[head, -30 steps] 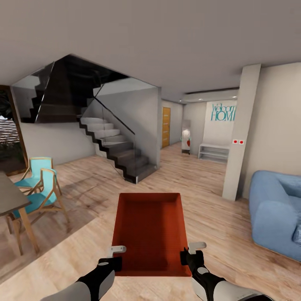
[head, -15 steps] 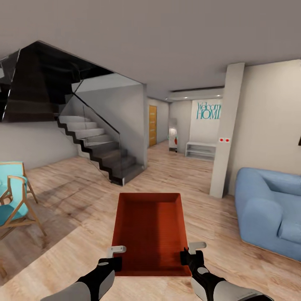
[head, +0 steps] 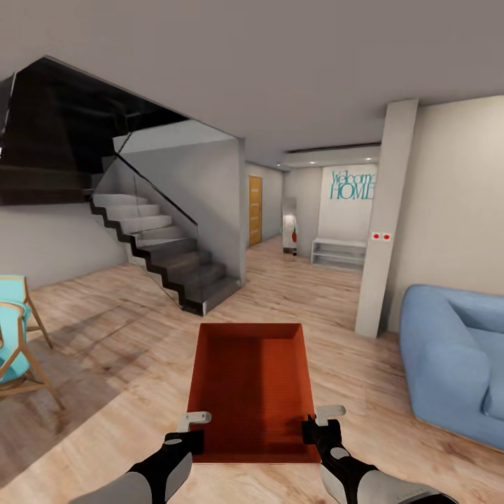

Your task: Move the two storage containers from the living room to the garage. In the garage, place one container on the floor and stack the other container on top of it (either order is fine).

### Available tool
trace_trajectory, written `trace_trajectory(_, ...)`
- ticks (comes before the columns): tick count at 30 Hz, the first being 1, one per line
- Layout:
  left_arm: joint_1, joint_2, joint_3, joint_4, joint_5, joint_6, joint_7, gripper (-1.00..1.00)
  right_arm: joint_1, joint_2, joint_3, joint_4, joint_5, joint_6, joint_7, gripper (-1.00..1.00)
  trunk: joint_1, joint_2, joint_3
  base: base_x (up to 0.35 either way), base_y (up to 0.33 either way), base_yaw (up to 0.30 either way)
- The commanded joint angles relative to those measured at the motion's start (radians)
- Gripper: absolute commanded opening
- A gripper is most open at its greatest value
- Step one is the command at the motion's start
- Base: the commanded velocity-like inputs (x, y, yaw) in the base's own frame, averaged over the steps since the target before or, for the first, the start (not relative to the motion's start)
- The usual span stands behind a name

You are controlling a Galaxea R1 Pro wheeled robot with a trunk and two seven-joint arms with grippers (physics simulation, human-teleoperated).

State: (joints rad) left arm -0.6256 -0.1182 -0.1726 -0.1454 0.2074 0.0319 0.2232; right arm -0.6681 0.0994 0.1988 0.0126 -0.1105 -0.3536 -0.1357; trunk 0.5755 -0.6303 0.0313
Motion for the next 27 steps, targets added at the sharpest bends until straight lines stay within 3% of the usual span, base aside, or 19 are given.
trace_trajectory(1, 0.000, 0.000, -0.005, -0.006, -0.004, -0.003, 0.010, -1.00, 0.000, 0.000, -0.030, 0.004, -0.020, -0.004, -0.001, -1.00, 0.001, 0.000, 0.000, 0.321, 0.000, 0.000)
trace_trajectory(16, 0.000, 0.000, -0.005, -0.006, -0.004, -0.003, 0.010, -1.00, -0.001, 0.000, -0.030, 0.004, -0.019, -0.005, -0.001, -1.00, 0.001, 0.000, 0.000, 0.321, 0.000, -0.008)
trace_trajectory(27, 0.000, 0.000, -0.005, -0.005, -0.003, -0.003, 0.011, -1.00, -0.001, 0.000, -0.031, 0.004, -0.020, -0.005, 0.001, -1.00, 0.001, 0.000, 0.000, 0.321, 0.000, -0.259)
